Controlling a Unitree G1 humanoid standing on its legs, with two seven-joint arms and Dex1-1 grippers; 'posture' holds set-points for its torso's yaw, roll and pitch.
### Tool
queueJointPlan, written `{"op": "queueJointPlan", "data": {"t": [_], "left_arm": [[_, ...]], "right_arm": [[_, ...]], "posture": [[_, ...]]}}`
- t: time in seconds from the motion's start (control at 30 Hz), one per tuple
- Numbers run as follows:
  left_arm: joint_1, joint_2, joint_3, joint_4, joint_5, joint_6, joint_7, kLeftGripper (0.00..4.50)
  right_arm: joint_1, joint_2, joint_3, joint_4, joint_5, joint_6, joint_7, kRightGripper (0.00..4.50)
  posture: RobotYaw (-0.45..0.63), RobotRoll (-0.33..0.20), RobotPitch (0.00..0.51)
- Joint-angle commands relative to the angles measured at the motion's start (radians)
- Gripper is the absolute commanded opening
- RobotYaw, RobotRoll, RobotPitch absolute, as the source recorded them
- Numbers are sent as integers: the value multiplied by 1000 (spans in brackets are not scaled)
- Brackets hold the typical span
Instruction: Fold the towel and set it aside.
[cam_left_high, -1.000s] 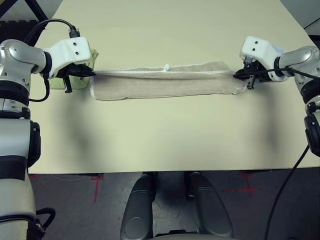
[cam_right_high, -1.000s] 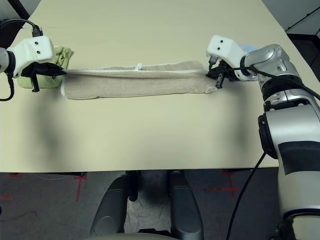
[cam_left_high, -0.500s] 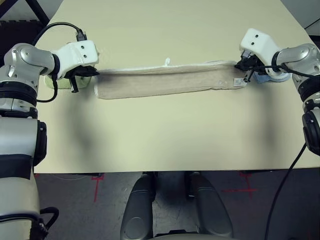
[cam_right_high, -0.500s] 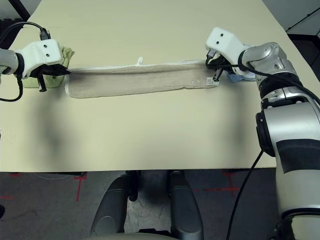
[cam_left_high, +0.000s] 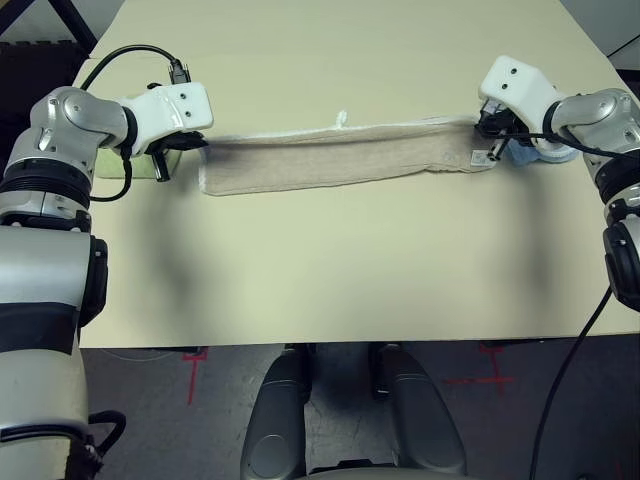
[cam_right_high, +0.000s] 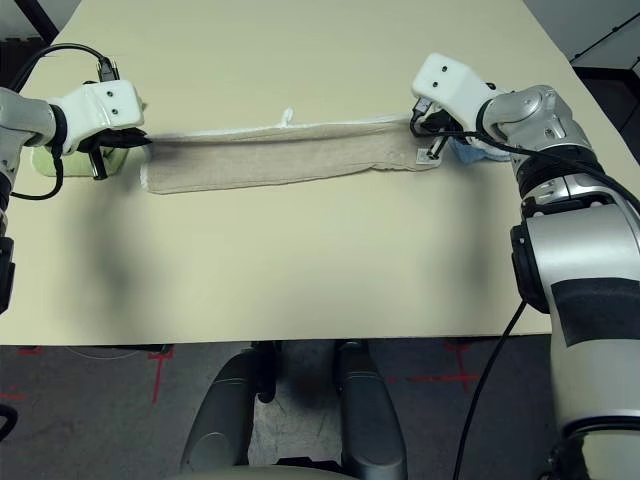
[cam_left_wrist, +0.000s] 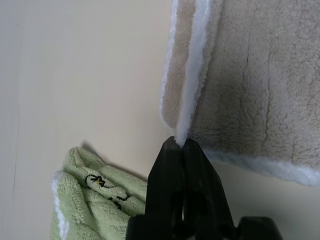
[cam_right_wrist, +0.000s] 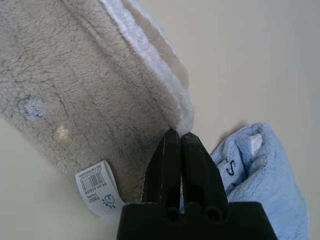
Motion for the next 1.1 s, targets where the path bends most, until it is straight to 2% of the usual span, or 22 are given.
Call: {"op": "queueJointPlan", "data": {"t": [0.03, 0.1, 0.27, 0.33, 0.43, 0.57, 0.73, 0.93, 1.0, 1.1], "left_arm": [[1, 15, -9, 36, 31, 23, 28, 223], [5, 15, -8, 37, 38, 25, 59, 723], [11, 19, 13, 37, 26, 14, 125, 2600], [7, 23, 27, 36, 24, 17, 213, 3358], [1, 21, 41, 36, 23, 8, 282, 4482], [1, 14, 57, 41, 10, 29, 272, 4482], [-2, 5, 125, 37, -60, 99, 182, 4482], [15, 20, 141, 19, -65, 83, 158, 4482], [27, 16, 161, 11, -91, 93, 109, 4482], [45, 16, 174, -2, -112, 96, 64, 4482]], "right_arm": [[4, -17, -24, 23, -12, 16, -94, 1154], [4, -15, -29, 23, -14, 15, -141, 1864], [6, -17, -40, 21, -15, 7, -157, 3778], [9, -19, -43, 17, -9, 2, -139, 4496], [11, -18, -48, 15, -4, 3, -128, 4500], [6, -4, -66, 10, 15, 1, -109, 4500], [-9, 34, -169, -2, 118, -13, -6, 4500], [-11, 51, -208, -6, 142, 3, -40, 4500], [-22, 73, -257, -3, 186, 35, -81, 4500], [-30, 89, -269, -1, 182, 57, -159, 4500]], "posture": [[-22, 0, 257], [-22, 0, 257], [-25, 0, 254], [-23, 0, 253], [-21, 0, 250], [-19, 0, 249], [-15, 0, 246], [-12, 0, 243], [-6, 0, 242], [-3, 0, 241]]}}
